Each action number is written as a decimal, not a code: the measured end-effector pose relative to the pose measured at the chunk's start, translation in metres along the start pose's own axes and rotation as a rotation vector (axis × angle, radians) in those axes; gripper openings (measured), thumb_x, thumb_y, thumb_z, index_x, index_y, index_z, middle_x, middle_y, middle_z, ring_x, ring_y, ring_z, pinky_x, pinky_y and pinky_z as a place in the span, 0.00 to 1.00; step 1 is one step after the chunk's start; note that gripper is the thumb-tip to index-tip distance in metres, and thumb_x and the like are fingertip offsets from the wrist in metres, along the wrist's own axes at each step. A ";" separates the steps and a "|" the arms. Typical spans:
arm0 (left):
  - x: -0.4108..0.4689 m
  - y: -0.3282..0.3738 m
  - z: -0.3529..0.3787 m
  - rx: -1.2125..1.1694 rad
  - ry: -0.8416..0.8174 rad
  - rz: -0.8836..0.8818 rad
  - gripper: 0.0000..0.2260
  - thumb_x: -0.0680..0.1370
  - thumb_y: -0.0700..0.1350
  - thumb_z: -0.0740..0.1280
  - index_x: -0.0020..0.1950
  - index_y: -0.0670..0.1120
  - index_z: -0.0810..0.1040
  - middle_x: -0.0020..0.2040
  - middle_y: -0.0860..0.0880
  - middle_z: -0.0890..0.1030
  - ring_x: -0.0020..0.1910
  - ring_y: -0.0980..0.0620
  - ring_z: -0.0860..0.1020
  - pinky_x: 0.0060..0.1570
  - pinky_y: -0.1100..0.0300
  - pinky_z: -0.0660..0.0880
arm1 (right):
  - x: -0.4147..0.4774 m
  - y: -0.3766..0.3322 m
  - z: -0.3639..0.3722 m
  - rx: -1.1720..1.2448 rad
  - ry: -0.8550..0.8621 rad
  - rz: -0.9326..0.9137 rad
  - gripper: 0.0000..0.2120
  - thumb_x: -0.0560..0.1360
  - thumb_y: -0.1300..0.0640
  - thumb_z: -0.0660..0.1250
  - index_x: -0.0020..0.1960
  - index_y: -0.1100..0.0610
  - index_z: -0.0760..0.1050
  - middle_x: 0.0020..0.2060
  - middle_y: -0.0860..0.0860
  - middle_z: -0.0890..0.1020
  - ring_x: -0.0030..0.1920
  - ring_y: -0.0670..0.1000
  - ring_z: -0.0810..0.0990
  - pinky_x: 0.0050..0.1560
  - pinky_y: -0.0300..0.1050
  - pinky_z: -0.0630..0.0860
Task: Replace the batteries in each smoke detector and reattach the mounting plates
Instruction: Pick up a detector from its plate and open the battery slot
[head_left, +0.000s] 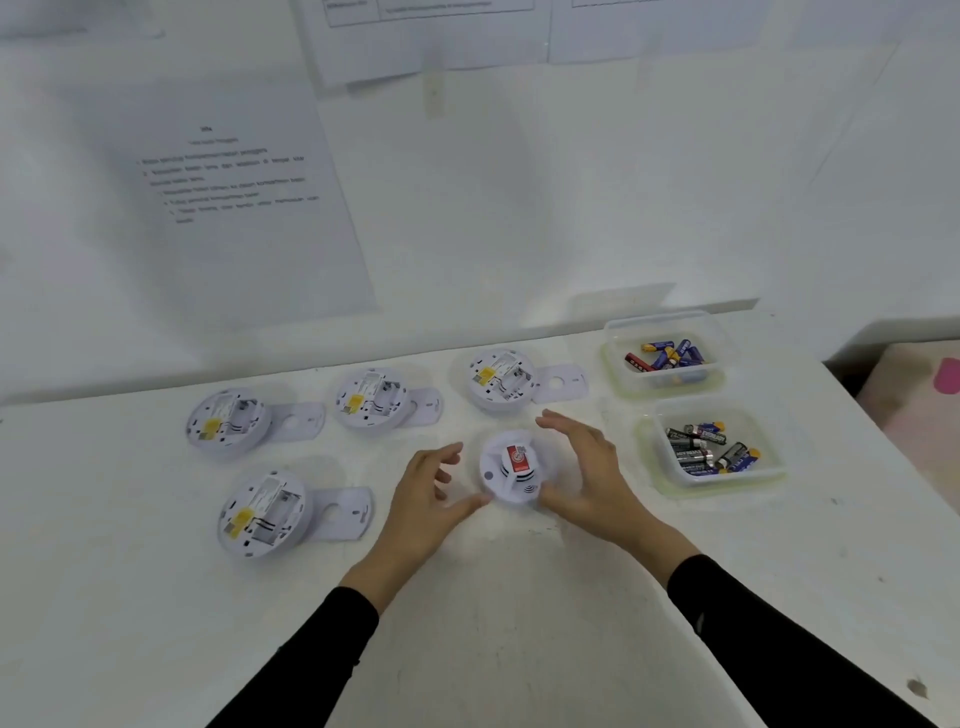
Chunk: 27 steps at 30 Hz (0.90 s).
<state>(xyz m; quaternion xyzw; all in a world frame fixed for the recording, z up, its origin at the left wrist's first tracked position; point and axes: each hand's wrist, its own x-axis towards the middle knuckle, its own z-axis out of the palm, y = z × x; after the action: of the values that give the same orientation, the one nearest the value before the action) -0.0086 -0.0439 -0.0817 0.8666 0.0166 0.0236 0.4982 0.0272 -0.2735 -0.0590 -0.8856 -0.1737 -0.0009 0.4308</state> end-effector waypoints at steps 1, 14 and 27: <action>-0.002 -0.001 -0.011 0.015 0.048 0.035 0.25 0.71 0.45 0.78 0.64 0.55 0.74 0.56 0.57 0.75 0.50 0.60 0.75 0.45 0.73 0.71 | 0.000 -0.009 0.005 -0.002 0.072 -0.094 0.29 0.66 0.52 0.69 0.67 0.47 0.69 0.67 0.42 0.70 0.67 0.42 0.65 0.68 0.41 0.59; -0.063 -0.060 -0.167 0.294 0.291 -0.402 0.57 0.52 0.69 0.78 0.76 0.48 0.64 0.72 0.48 0.68 0.71 0.44 0.65 0.69 0.47 0.63 | 0.039 -0.097 0.151 -0.052 -0.365 -0.292 0.26 0.73 0.48 0.70 0.69 0.53 0.70 0.69 0.48 0.72 0.72 0.50 0.65 0.70 0.40 0.59; -0.060 -0.063 -0.184 0.010 0.150 -0.374 0.59 0.55 0.65 0.80 0.79 0.48 0.57 0.69 0.55 0.66 0.71 0.52 0.67 0.70 0.53 0.68 | 0.043 -0.096 0.166 -0.186 -0.383 -0.290 0.28 0.71 0.49 0.71 0.69 0.49 0.68 0.61 0.47 0.75 0.60 0.50 0.72 0.59 0.39 0.62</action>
<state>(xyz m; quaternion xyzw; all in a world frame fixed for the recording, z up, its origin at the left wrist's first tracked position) -0.0797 0.1439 -0.0454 0.8466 0.2146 -0.0049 0.4871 0.0133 -0.0794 -0.0836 -0.8713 -0.3765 0.0890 0.3021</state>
